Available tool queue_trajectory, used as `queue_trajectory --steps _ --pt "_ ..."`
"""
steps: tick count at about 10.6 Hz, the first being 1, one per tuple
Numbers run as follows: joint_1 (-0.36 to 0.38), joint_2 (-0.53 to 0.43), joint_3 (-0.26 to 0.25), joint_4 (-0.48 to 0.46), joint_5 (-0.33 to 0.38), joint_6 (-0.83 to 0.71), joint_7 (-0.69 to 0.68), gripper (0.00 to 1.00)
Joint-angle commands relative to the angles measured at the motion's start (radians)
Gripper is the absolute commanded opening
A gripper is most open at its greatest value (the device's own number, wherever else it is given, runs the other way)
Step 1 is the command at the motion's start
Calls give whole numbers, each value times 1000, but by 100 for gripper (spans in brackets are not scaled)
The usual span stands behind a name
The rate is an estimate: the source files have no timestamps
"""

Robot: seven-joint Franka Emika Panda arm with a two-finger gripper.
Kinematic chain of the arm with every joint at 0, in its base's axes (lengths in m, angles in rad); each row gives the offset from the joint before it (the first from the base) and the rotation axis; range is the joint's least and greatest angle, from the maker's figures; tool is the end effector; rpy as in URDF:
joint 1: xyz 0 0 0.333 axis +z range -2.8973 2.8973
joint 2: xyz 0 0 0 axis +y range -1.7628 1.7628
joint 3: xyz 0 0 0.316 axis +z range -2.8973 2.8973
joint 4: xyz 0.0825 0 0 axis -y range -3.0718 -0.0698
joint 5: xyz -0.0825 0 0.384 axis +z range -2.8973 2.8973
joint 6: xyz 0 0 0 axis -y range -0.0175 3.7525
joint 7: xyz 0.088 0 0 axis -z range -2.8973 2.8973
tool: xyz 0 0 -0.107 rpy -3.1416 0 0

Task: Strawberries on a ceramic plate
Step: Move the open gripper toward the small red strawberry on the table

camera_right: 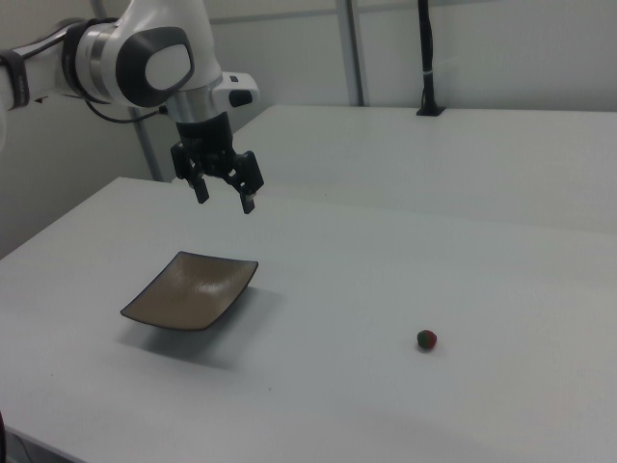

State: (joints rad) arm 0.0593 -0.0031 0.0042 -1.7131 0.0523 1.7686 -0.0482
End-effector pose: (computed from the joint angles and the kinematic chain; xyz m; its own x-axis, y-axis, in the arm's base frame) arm 0.5660 0.0406 0.5761 0.9930 0.1011 0.0607 0.1041 -0.9934 -0.0489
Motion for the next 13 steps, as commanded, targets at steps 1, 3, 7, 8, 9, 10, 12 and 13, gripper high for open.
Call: queue_trajectory --steps 1,3,7,8,9,10,12,13 --pt "7 -3 5 -11 0 25 8 100" --pt "-1 5 7 -10 -2 23 -13 100" --pt "-54 9 7 -14 -6 20 -328 100" --pt "-70 17 7 -10 -6 12 -413 100" --pt "-93 17 8 -11 -6 9 -480 100" --pt "-108 26 8 -8 -12 15 -521 100" --pt "-159 75 11 19 -44 40 -529 100" --pt "-183 110 13 30 -63 67 -530 100"
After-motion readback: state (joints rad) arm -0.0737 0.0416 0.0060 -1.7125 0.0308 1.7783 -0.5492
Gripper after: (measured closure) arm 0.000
